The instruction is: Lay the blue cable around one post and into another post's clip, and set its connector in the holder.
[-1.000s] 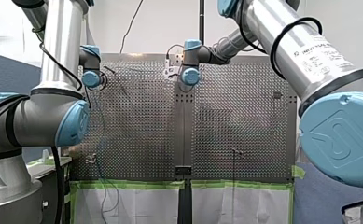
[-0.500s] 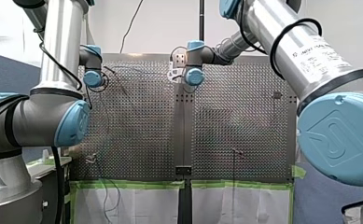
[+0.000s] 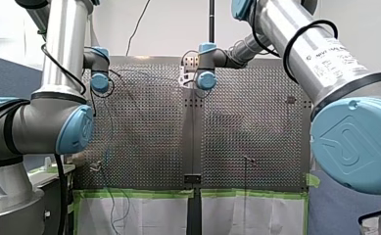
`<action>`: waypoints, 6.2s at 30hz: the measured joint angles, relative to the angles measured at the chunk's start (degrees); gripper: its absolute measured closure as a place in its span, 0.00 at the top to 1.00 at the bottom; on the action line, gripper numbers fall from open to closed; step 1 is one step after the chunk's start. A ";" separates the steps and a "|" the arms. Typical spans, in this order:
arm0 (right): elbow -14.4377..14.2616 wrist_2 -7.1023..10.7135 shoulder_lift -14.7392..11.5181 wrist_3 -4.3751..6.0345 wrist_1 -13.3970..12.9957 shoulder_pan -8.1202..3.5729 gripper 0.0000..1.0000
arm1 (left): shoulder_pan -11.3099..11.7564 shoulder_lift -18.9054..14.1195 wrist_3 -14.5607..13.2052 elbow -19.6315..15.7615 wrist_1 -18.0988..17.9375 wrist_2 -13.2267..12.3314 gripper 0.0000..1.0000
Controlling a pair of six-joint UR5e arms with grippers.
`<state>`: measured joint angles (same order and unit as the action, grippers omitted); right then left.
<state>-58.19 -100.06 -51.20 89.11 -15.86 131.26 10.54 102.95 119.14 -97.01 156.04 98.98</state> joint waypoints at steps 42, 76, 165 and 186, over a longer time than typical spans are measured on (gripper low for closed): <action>-19.88 -17.99 2.20 7.28 -16.09 -4.83 0.00 | -2.23 0.02 1.44 -0.07 -1.13 -1.03 0.99; -37.11 -27.64 15.06 11.10 -33.30 -8.31 0.00 | -2.77 0.02 1.37 -0.09 -1.31 -0.86 0.99; -41.06 2.14 24.25 1.02 -40.80 -32.86 0.00 | -3.23 0.04 -0.32 -0.09 -1.36 -0.40 0.99; -39.87 11.79 29.06 3.34 -43.67 -33.01 0.00 | -3.26 0.07 -0.32 -0.09 -1.26 0.37 0.99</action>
<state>-98.06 -88.27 -22.14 92.45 -59.54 98.25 7.28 103.02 118.82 -97.10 154.79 99.36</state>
